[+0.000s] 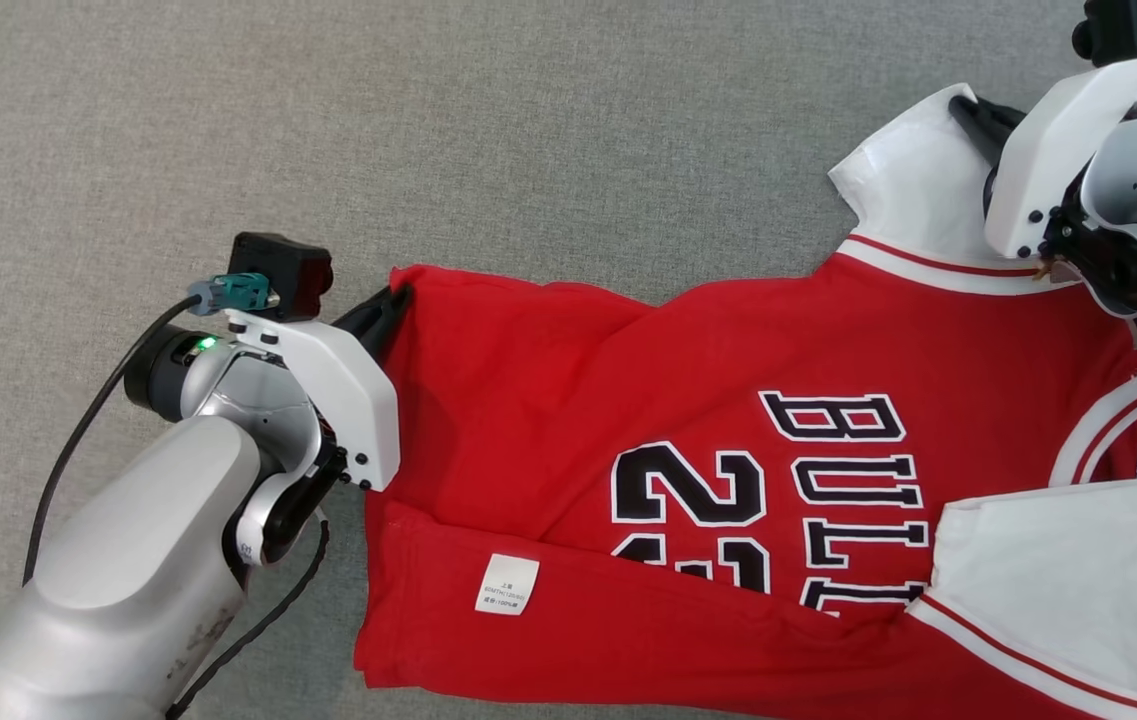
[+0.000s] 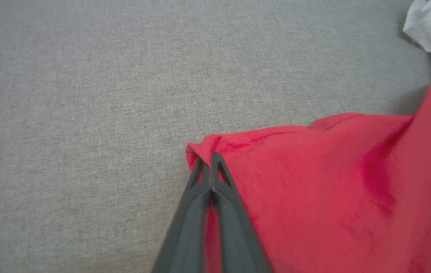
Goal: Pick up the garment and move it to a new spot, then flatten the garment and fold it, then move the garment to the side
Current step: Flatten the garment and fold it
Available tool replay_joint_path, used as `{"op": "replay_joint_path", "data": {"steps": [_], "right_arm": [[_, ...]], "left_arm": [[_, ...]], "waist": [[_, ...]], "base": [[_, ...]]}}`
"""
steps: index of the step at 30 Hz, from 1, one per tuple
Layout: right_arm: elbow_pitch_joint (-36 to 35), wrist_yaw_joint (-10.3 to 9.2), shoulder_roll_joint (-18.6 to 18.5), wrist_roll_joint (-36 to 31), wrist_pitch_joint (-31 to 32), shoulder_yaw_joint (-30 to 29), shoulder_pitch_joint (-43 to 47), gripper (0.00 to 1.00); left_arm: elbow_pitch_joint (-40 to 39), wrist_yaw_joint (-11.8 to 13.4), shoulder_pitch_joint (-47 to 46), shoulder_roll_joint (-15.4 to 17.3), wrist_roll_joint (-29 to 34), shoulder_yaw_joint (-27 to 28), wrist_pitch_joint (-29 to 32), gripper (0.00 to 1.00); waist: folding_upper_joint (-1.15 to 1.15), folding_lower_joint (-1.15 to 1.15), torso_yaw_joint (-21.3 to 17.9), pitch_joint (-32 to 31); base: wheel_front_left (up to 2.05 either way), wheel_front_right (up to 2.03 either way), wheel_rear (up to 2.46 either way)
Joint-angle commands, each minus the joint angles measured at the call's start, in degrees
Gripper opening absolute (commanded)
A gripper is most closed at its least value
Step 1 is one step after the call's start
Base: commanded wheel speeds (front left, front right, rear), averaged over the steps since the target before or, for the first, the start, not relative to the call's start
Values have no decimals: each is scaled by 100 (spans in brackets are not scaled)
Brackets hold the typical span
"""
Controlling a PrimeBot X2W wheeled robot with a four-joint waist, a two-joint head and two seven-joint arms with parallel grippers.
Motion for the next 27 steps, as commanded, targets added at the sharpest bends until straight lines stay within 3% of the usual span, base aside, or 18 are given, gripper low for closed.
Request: {"op": "replay_joint_path", "data": {"steps": [1, 16, 23, 27], "right_arm": [[32, 1, -53, 88, -154, 67, -81, 0], [63, 1, -251, 705, -917, 318, 32, 0], [-138, 1, -347, 1243, -462, 633, 261, 0], [-277, 1, -378, 1529, -120, 773, 385, 0]], "left_arm": [[43, -14, -54, 27, -6, 36, -73, 0], [244, 7, 198, 193, -199, 174, -194, 0], [260, -365, 268, 360, -692, 144, 527, 0], [234, -440, 240, 560, -869, 115, 990, 0]], "waist": [[0, 0, -26, -44], [0, 0, -179, -423], [0, 0, -331, -820], [0, 0, -449, -1049]], "base": [[0, 0, 0], [0, 0, 0], [0, 0, 0], [0, 0, 0]]}}
